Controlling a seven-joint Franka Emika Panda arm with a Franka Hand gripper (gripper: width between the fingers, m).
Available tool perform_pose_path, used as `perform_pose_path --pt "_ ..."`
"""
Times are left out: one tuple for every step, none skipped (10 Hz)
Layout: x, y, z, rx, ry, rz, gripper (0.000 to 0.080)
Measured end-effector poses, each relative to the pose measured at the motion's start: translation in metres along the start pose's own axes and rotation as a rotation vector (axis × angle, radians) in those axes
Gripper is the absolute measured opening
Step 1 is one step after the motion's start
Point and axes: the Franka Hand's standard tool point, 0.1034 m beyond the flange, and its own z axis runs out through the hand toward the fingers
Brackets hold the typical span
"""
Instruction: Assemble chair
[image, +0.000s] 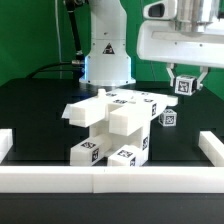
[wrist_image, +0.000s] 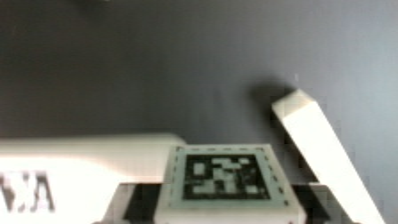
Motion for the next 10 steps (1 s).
perform_pose_path --pt "0.012 0.003 -0.005 0.003 0.005 -0.025 0.0271" --pt "0.019 0.005 -0.01 -0.004 -0.011 -0.017 0.0272" --pt "0.02 0.002 -0.013 -0.004 -0.018 -0.016 0.0272" --pt "0.02 0.002 -0.012 -0.005 -0.013 -0.018 0.0272" --pt "0.02 0.003 -0.011 -0.006 -0.013 -0.017 0.0272" --pt "0.02 0.003 -0.011 -0.006 -0.014 -0.019 0.0272" --pt "0.025 0.007 -0.012 -0.002 -0.014 -0.076 0.0272" --pt "0.039 0.021 -0.012 0.003 -0.012 -0.117 0.0272" --pt "0.05 0.03 -0.012 -0.001 -0.007 -0.149 0.0272" --pt "0.064 0.039 -0.012 -0.003 0.0 -0.192 0.0272"
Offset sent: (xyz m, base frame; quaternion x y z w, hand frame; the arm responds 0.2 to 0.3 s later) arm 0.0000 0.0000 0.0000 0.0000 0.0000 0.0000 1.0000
